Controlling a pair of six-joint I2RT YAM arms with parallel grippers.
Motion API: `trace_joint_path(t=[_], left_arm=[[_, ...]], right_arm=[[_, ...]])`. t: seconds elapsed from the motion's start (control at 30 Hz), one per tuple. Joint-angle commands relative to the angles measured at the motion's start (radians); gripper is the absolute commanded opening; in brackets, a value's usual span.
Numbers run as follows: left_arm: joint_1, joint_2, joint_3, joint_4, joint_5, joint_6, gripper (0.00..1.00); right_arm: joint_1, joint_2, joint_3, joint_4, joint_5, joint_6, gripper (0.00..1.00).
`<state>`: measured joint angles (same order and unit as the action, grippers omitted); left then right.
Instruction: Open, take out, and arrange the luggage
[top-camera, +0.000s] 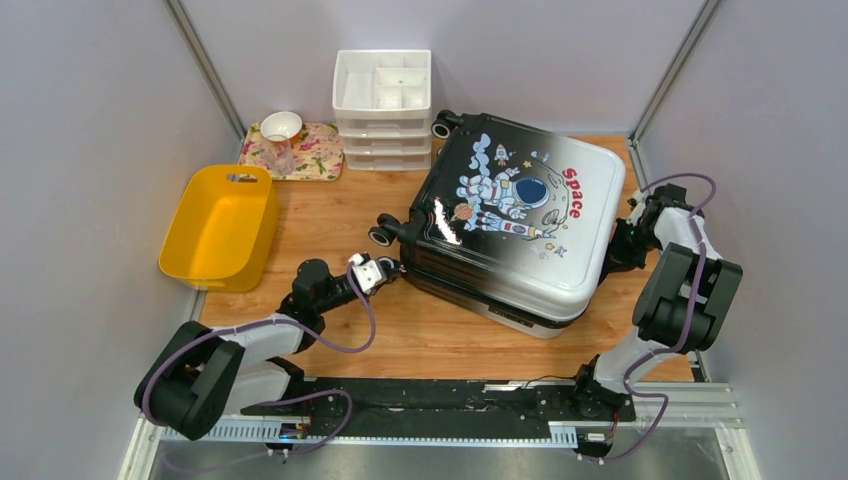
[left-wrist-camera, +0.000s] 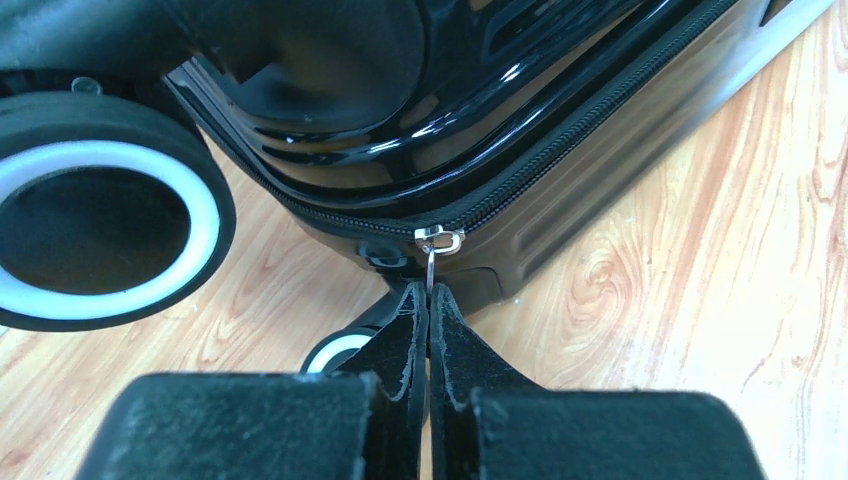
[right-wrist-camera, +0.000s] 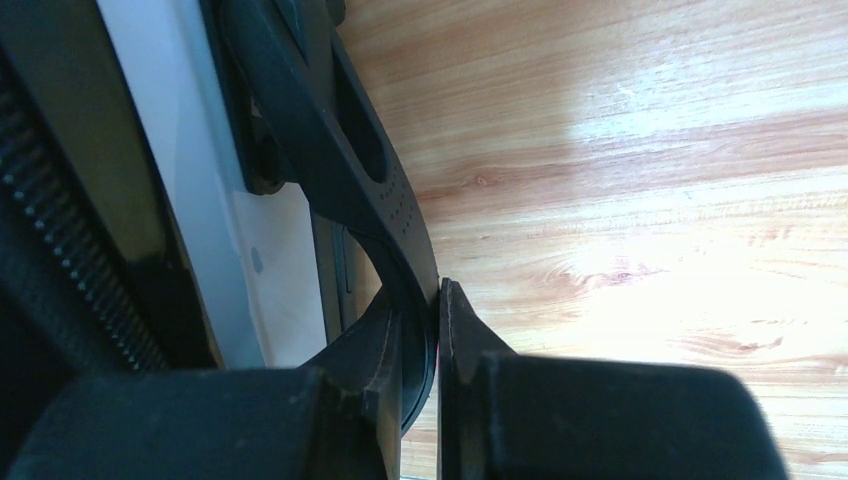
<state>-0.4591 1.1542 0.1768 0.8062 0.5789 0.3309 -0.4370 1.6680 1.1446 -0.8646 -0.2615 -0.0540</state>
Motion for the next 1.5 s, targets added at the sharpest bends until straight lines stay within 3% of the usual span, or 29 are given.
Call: trace_joint_path(t=[0.0, 0.23, 0.57, 0.8, 1.17, 1.47], left_arm=[[0.091, 0.094, 0.007, 0.008, -0.073, -0.013, 0.0], [0.062, 0.245, 0.098, 0.143, -0.007, 0.005, 0.0], [0.037, 0.233, 0.05, 0.278, -0.008, 0.08, 0.0], [0.095, 0.334, 0.167, 0.303, -0.149, -0.001, 0.0], [0.139, 0.521, 0.296, 0.404, -0.163, 0.027, 0.0], [0.096, 0.539, 0.251, 0.677, 0.137, 0.144, 0.0]], right_arm=[[-0.091, 0.044, 0.06, 0.19, 0.371, -0.133, 0.0], [-0.071, 0.036, 0.06, 0.153, 0.295, -0.118, 0.0], [-0.086, 0.088, 0.11, 0.191, 0.357, -0.15, 0.0], [-0.086, 0.11, 0.112, 0.223, 0.387, -0.171, 0.0], [-0.094, 0.151, 0.112, 0.272, 0.416, -0.236, 0.0], [-0.077, 0.205, 0.142, 0.323, 0.398, -0.337, 0.0]])
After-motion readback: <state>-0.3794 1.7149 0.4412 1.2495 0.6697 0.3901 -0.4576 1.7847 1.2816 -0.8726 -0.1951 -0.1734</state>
